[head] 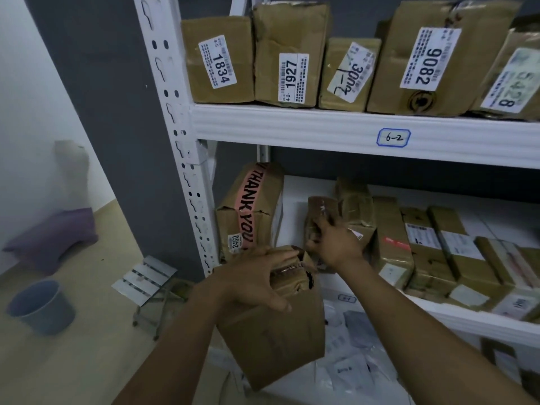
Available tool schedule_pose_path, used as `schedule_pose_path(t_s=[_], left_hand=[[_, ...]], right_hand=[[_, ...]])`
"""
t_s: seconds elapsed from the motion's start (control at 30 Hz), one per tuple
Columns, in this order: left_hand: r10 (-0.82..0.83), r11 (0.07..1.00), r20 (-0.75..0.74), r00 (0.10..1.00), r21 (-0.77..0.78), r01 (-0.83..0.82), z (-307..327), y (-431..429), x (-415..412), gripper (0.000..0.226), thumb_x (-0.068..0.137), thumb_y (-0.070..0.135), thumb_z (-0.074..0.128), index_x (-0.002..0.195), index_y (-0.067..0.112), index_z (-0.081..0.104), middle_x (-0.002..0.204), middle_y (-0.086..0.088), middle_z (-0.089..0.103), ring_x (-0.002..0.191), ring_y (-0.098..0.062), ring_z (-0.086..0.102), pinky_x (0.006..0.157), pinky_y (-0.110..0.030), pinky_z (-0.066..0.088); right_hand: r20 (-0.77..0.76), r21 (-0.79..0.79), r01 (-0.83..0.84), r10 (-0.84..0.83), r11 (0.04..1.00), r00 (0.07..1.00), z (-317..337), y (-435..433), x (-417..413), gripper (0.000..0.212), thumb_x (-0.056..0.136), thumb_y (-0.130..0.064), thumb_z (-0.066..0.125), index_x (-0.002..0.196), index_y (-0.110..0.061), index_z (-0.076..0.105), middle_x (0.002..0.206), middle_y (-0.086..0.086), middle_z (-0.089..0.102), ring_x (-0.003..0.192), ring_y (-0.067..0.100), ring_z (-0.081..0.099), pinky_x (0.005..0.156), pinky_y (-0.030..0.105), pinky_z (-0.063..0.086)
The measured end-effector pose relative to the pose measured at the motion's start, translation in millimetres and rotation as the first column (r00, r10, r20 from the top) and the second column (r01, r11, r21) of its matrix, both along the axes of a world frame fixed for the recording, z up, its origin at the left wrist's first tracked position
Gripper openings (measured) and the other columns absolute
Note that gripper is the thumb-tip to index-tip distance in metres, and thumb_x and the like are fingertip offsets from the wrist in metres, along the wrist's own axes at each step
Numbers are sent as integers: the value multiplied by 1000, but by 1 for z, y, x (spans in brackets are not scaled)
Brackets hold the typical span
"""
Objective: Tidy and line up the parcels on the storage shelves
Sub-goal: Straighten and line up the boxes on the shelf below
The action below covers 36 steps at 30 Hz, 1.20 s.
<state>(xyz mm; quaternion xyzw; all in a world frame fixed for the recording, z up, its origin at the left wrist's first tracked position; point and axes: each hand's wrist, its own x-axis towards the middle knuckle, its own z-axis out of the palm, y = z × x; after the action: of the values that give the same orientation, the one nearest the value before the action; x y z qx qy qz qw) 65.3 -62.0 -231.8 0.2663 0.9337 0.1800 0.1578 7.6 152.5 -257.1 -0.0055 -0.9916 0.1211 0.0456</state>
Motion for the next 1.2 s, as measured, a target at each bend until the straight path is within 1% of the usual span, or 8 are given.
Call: schedule_pose_path(t_s=[0.07, 0.2, 0.43, 0.53, 0.7, 0.93, 1.07, 1.2], left_hand=[[-14, 1000, 9, 1000, 23, 14, 0, 0, -4, 105, 66, 58, 76, 145, 55, 8, 153, 9, 14, 140, -20, 16, 112, -40, 22], [-44, 997, 39, 998, 69, 41, 6, 4, -10, 103, 68, 51, 78, 147, 53, 11, 151, 11, 17, 137, -17, 21, 104, -30, 25], [-65, 995, 79, 995, 82, 58, 6, 5, -19, 104, 63, 55, 78, 144, 58, 12, 144, 10, 24, 133, -16, 28, 107, -35, 32], [-70, 995, 76, 995, 76, 64, 6, 7, -20, 104, 60, 58, 77, 142, 61, 12, 145, 8, 24, 134, -16, 28, 108, -36, 31], [-49, 995, 78, 996, 92, 42, 7, 10, -18, 105, 54, 64, 73, 139, 64, 12, 144, 9, 26, 134, -16, 29, 110, -40, 33], [-21, 989, 69, 997, 146, 11, 10, 15, -9, 103, 59, 59, 76, 140, 63, 13, 144, 9, 26, 134, -15, 29, 108, -37, 33], [11, 980, 49, 999, 200, -21, 9, 16, 1, 102, 62, 55, 77, 143, 58, 15, 144, 9, 27, 133, -14, 29, 103, -32, 32], [79, 950, 41, 996, 300, -88, 10, 11, 17, 103, 56, 58, 76, 141, 61, 17, 148, 12, 23, 135, -14, 27, 109, -38, 31]], right_hand=[[-14, 48, 49, -48, 998, 999, 1, 2, 1, 64, 91, -39, 54, 149, -29, 29, 149, 15, 25, 104, 36, 55, 72, 36, 45], [-23, 112, 95, -93, 989, 995, 1, 8, 8, 60, 93, -42, 52, 147, -29, 31, 139, 17, 35, 103, 35, 55, 70, 33, 38], [-13, 87, 136, -135, 987, 991, 0, 23, 17, 53, 95, -40, 50, 144, -30, 35, 141, 16, 36, 100, 35, 59, 76, 37, 48], [-15, 82, 169, -168, 982, 986, -2, 31, 21, 49, 95, -42, 49, 141, -29, 38, 137, 15, 39, 100, 33, 58, 73, 35, 46], [-18, 102, 181, -180, 978, 983, -2, 43, 28, 52, 94, -46, 49, 142, -30, 37, 136, 15, 39, 99, 33, 59, 77, 38, 50], [-30, 139, 200, -198, 970, 980, -2, 58, 34, 53, 95, -45, 47, 144, -31, 34, 137, 16, 38, 97, 34, 60, 75, 38, 50], [34, 185, 127, -136, 974, 990, 3, 66, 36, 57, 98, -51, 41, 149, -33, 23, 145, 15, 31, 107, 33, 58, 80, 41, 51], [56, 175, 106, -118, 979, 991, 12, 64, 51, 68, 95, -59, 40, 152, -32, 16, 153, 14, 23, 123, 40, 46, 89, 45, 48]])
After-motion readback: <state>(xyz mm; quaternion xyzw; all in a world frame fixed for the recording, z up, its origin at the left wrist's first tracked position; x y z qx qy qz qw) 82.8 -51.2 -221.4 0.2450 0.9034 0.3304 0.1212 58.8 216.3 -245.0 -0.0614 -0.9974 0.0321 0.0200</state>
